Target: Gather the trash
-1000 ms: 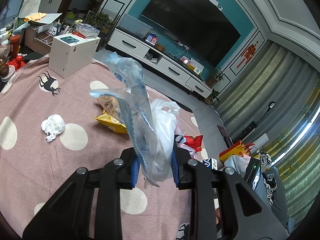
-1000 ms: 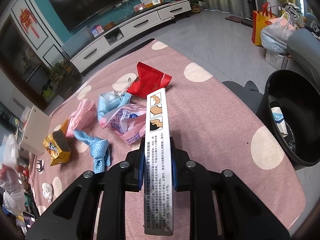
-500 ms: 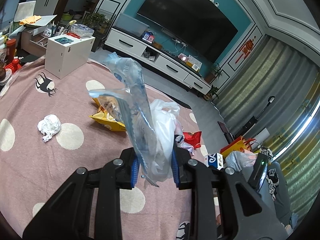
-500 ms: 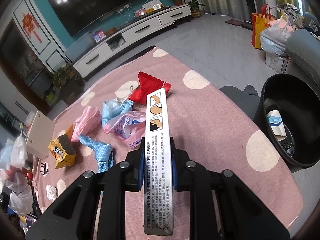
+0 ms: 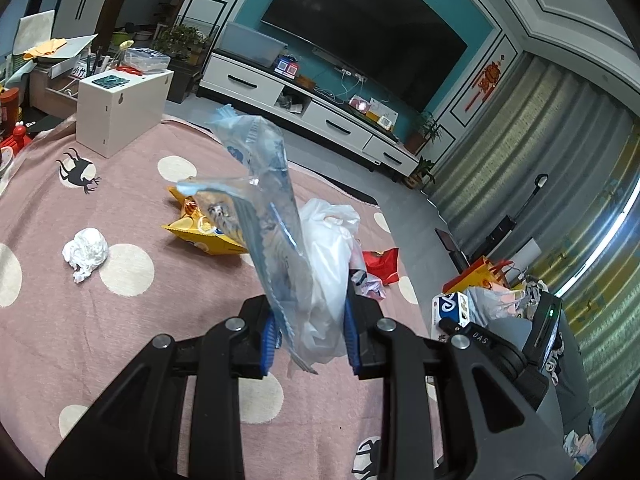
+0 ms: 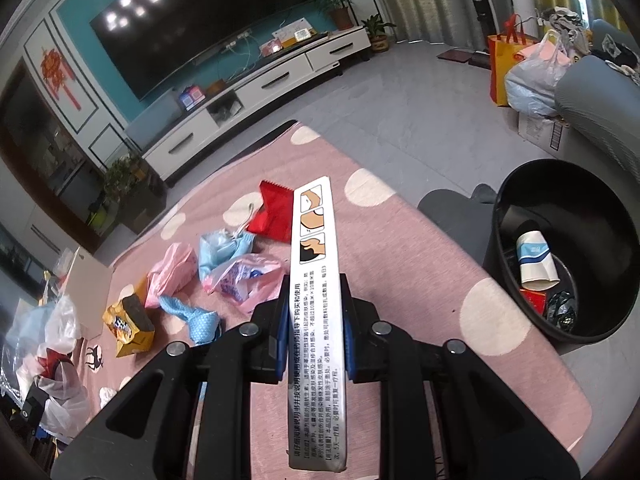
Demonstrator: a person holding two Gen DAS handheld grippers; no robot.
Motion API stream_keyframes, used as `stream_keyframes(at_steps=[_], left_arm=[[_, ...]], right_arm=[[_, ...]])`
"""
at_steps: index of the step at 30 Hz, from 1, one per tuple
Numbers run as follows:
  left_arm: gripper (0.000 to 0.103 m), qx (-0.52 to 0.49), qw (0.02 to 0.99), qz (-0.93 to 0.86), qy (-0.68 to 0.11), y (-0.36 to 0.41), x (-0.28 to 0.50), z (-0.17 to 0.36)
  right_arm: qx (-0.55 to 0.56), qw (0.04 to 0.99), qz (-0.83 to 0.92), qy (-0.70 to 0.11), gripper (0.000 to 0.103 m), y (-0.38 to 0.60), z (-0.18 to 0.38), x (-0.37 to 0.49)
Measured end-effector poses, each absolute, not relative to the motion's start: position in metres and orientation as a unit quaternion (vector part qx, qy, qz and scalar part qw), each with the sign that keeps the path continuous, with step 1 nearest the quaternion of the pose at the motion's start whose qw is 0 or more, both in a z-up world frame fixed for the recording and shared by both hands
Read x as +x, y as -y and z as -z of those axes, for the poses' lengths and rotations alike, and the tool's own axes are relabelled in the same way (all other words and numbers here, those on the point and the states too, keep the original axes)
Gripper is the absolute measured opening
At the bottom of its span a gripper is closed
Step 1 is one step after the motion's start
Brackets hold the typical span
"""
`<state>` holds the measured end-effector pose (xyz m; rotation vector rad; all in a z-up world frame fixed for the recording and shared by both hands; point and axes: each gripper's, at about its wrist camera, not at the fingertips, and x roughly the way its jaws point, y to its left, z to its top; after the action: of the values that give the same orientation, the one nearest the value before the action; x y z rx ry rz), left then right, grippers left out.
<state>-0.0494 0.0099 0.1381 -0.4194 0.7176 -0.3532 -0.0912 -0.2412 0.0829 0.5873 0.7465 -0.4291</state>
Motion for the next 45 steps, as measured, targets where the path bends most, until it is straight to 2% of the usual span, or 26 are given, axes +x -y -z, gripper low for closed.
stream_keyframes(at_steps=[4, 9, 11, 13, 14, 16, 17, 27, 35, 45], left_arm=[[0.03, -0.178, 0.896, 0.176, -0.366, -0.001, -0.04, -0.126], [0.03, -0.188, 0.858, 0.174, -0.445, 0.007, -0.01, -0.083], [0.034, -0.179, 0.851, 0.158, -0.467, 0.007, -0.002, -0.07], [0.051, -0.177, 0.847, 0.141, -0.481, 0.002, 0.001, -0.065], [0.055, -0.179, 0.847, 0.138, -0.481, 0.0, 0.001, -0.065], [0.073, -0.183, 0.851, 0.138, -0.472, -0.007, 0.0, -0.07], [0.075, -0.184, 0.854, 0.135, -0.468, -0.01, -0.002, -0.072], [0.079, -0.207, 0.87, 0.077, -0.44, -0.048, -0.008, -0.089], [0.079, -0.217, 0.858, 0.019, -0.466, -0.073, 0.004, -0.064], [0.078, -0.22, 0.836, 0.041, -0.501, -0.074, 0.024, -0.029]], right_arm=[[0.279, 0.864, 0.21, -0.362, 0.022, 0.245, -0.079, -0.091], [0.283, 0.857, 0.204, -0.379, 0.022, 0.246, -0.07, -0.085], [0.279, 0.856, 0.205, -0.383, 0.022, 0.244, -0.068, -0.083], [0.278, 0.856, 0.205, -0.385, 0.022, 0.243, -0.066, -0.081], [0.279, 0.855, 0.203, -0.386, 0.022, 0.243, -0.066, -0.081], [0.279, 0.856, 0.203, -0.386, 0.022, 0.243, -0.066, -0.081], [0.279, 0.855, 0.204, -0.386, 0.022, 0.243, -0.066, -0.081], [0.278, 0.855, 0.205, -0.387, 0.022, 0.244, -0.066, -0.082], [0.274, 0.855, 0.204, -0.391, 0.022, 0.241, -0.066, -0.08], [0.27, 0.854, 0.202, -0.397, 0.022, 0.238, -0.063, -0.077]])
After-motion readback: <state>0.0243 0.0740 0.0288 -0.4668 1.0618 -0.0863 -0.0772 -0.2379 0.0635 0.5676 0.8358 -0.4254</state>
